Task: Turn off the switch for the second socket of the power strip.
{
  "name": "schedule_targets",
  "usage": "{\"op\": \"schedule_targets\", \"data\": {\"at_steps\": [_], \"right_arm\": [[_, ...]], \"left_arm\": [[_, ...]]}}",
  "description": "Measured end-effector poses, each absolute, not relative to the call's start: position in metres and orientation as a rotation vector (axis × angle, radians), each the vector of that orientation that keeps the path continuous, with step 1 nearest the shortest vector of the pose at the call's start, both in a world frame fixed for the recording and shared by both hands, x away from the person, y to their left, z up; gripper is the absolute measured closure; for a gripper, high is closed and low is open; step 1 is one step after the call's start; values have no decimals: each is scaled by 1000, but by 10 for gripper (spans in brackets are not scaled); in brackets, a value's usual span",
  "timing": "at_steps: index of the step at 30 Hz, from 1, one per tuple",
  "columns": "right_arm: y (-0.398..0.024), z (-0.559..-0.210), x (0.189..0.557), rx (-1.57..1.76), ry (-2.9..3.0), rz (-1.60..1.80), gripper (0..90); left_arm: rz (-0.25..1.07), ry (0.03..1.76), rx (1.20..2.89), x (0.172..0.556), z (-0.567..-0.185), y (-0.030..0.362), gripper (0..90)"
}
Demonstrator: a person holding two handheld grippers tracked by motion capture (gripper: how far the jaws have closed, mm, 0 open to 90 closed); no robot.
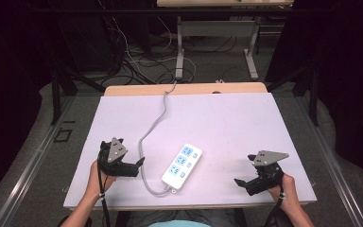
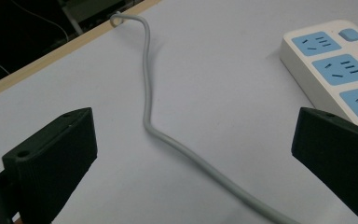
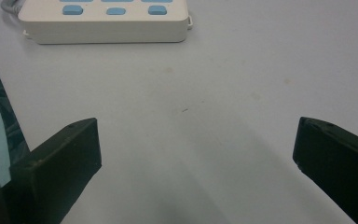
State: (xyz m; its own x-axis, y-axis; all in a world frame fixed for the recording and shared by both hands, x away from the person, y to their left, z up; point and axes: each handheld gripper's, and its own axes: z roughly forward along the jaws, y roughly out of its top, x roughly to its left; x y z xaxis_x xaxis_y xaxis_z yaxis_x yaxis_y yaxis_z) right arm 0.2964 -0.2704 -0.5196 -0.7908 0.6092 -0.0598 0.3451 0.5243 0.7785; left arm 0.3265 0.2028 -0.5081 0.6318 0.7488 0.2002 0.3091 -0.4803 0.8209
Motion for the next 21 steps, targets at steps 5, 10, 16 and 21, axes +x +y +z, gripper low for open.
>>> {"op": "schedule_targets", "data": {"at_steps": [5,10,16,21], "right_arm": [[-271,-520,296,802,2439,1142,3],[-270,-520,296,808,2441,1141,3],[-270,-520,296,800,2442,1139,3],[-271,-520,295,811,2448,1138,3]], "left_arm": [[709,806,2072,328,-507,197,0],[705,785,2088,331,-506,191,0],[707,765,2092,334,-505,183,0],[687,756,2089,335,-505,178,0]]}}
